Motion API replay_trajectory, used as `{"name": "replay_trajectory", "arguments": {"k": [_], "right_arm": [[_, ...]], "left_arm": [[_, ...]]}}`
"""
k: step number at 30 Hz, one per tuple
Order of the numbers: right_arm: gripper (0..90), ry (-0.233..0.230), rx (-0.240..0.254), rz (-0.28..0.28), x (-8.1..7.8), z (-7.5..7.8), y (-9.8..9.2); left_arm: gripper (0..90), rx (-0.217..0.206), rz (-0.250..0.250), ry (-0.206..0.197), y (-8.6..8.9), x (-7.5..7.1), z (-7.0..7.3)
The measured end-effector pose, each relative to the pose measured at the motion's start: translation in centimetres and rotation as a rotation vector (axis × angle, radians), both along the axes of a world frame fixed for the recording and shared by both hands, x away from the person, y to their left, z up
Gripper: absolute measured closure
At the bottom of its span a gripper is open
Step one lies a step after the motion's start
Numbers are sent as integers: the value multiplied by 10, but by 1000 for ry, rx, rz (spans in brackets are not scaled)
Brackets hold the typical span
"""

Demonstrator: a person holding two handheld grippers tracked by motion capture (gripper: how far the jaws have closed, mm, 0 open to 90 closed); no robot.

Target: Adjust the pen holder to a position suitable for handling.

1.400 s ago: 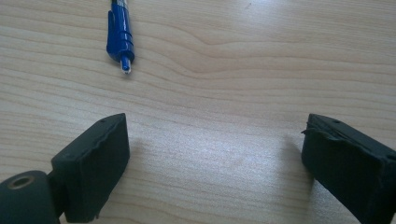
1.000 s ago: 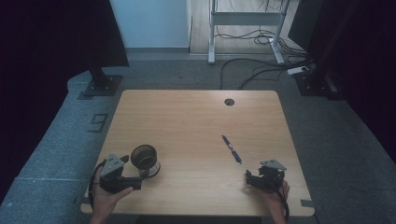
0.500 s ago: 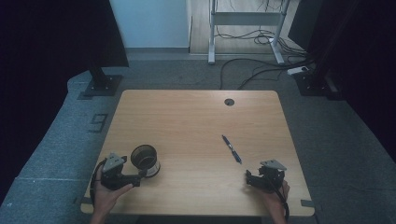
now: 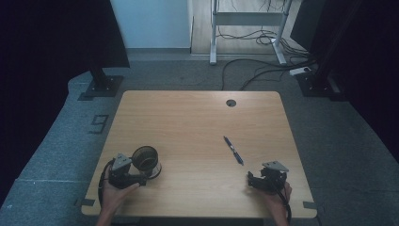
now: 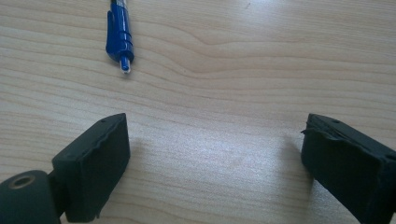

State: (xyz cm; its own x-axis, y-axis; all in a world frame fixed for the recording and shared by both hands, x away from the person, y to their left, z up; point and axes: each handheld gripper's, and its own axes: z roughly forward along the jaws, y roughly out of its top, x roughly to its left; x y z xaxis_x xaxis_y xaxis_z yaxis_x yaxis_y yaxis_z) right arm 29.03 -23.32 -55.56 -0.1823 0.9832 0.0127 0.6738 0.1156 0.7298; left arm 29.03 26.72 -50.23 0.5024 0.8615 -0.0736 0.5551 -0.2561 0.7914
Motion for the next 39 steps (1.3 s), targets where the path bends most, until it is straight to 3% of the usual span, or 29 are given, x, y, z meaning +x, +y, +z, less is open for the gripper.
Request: {"name": "replay_trajectory", "arguments": {"k": [11, 14, 19, 39], "right_arm": [[72, 0, 0, 0, 0, 0, 0], [72, 0, 0, 0, 0, 0, 0], [72, 0, 0, 0, 0, 0, 0], [72, 0, 0, 0, 0, 0, 0]], "left_arm": [[20, 22, 1, -25, -9, 14, -11], [62, 27, -3, -33, -12, 18, -13], [103, 32, -2, -63, -15, 17, -14], [107, 23, -10, -87, -21, 12, -6]]}}
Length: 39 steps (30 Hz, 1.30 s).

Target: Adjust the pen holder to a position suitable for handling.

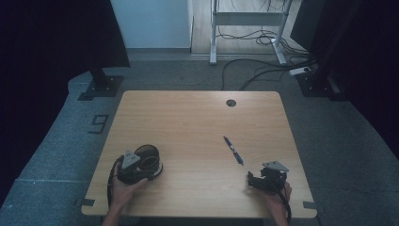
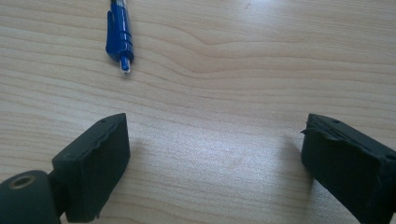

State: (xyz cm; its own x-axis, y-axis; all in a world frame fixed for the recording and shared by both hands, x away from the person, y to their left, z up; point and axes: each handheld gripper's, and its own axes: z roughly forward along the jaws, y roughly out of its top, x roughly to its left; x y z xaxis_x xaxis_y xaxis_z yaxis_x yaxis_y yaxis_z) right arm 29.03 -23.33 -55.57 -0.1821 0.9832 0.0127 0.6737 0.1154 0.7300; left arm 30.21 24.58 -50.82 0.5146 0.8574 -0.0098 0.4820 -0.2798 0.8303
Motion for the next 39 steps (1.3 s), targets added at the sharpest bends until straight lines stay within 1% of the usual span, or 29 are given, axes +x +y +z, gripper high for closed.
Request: {"name": "replay_trajectory", "arguments": {"k": [9, 13, 20, 26, 39], "right_arm": [[72, 0, 0, 0, 0, 0, 0], [72, 0, 0, 0, 0, 0, 0], [73, 0, 0, 0, 0, 0, 0], [73, 0, 0, 0, 0, 0, 0], [79, -2, -1, -3, 0, 0, 0]], "left_arm": [[107, -2, -28, -7, -13, -1, 6], [107, -9, -38, -7, -18, 0, 9], [107, -7, -45, -11, -24, 2, 12], [107, -9, -52, -17, -31, 6, 16], [107, -4, -82, -20, -55, 19, 25]]}}
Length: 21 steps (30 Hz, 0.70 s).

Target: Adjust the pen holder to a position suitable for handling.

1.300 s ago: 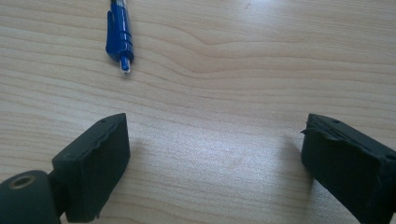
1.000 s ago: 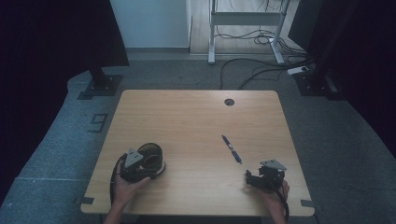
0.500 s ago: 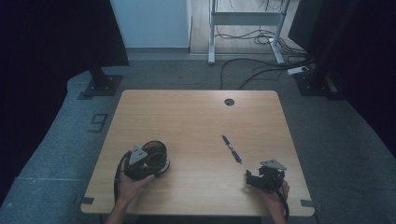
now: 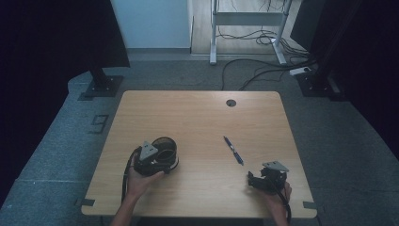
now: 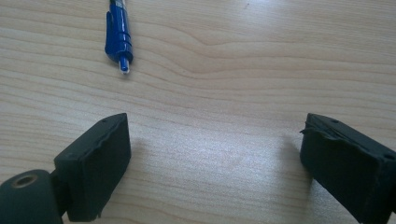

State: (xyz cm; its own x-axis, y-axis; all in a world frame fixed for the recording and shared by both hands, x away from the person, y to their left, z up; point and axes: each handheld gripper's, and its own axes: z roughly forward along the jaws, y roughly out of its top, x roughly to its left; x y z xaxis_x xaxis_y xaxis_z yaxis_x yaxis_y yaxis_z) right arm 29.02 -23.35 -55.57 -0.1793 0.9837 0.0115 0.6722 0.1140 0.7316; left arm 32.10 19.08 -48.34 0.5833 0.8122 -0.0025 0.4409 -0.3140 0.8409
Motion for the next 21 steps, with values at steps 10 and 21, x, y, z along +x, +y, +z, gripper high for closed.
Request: {"name": "replay_trajectory", "arguments": {"k": [10, 21], "right_arm": [[81, -1, 0, -1, 0, 0, 0], [83, 0, 1, -3, 0, 0, 0]], "left_arm": [[107, -10, -10, 15, -13, 10, 1], [107, 6, -20, 23, -31, 23, 0]]}}
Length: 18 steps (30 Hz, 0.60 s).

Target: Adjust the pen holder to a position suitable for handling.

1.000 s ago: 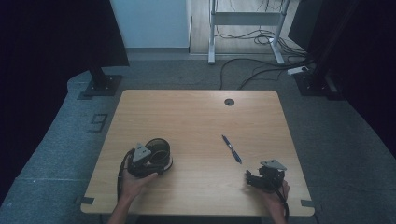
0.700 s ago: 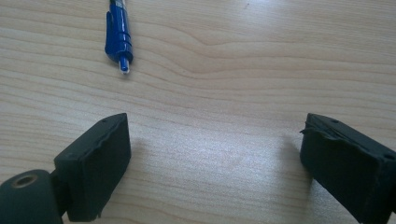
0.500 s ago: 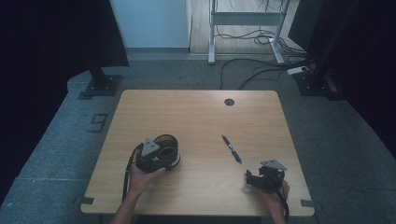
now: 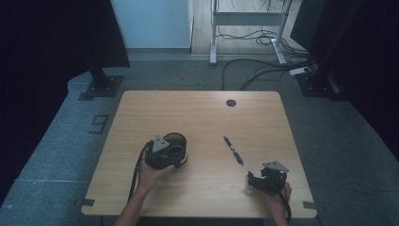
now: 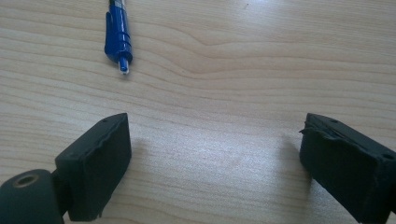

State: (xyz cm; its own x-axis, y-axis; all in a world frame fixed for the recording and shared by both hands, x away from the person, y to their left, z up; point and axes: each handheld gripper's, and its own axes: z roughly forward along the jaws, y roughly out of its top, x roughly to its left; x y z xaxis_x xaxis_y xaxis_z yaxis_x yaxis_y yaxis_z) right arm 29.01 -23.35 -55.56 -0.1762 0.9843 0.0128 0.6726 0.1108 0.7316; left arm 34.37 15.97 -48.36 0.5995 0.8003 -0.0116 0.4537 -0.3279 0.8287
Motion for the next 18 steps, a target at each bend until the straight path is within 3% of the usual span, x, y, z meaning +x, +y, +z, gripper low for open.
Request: {"name": "replay_trajectory", "arguments": {"k": [18], "right_arm": [[83, -1, -1, 0, 0, 0, 0]], "left_arm": [[107, 49, -46, -6, -38, 17, -3]]}}
